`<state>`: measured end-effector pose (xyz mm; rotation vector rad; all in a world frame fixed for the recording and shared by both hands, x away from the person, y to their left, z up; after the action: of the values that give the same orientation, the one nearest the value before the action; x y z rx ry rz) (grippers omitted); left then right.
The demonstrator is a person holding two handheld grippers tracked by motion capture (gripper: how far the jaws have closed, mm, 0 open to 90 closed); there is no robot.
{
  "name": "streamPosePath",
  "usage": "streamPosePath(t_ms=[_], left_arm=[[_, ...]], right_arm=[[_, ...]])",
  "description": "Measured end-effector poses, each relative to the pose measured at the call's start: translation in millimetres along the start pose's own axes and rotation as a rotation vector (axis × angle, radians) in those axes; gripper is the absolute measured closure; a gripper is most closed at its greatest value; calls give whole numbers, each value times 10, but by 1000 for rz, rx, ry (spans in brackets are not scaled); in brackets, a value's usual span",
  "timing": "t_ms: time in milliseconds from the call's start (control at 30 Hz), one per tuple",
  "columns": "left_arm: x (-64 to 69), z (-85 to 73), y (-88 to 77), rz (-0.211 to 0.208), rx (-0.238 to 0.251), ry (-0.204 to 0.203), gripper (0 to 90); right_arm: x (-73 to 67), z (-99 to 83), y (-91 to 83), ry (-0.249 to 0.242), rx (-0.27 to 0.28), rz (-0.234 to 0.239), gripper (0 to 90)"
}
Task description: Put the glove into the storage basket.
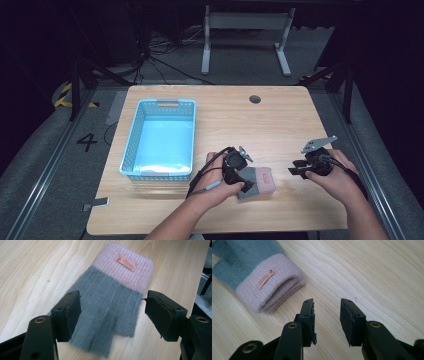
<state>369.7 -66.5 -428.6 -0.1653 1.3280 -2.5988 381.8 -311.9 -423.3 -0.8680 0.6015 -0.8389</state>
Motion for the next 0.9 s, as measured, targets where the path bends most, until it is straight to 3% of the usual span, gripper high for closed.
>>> streamPosePath(t_ms=[200, 500, 733, 833, 900], left_arm=[[-42, 43, 205, 12, -41, -6, 289], [-111, -31, 411, 28, -100, -9, 265], [-100, -39, 488, 39, -120, 9, 222], [-61, -37, 522, 69, -142, 43, 202], [-48, -32, 530, 80, -149, 43, 200]], right_arm=[[16, -2, -10, 4, 6, 3, 645], [-26, -8, 6, -6, 4, 28, 617], [-44, -6, 18, -13, 4, 31, 607], [-40, -6, 21, -11, 3, 31, 606], [-40, -6, 20, -12, 3, 30, 605]])
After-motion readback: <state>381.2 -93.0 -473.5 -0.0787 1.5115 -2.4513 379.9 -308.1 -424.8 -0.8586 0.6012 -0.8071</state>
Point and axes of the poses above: each handheld gripper's, and its own axes: y roughly forward along the jaws, z roughly out of its top, x roughly to its right, the point moved 4 cm from there along y, roughly forward along the jaws, and after that the axes turned 15 degrees about y, right-handed, at the moved point
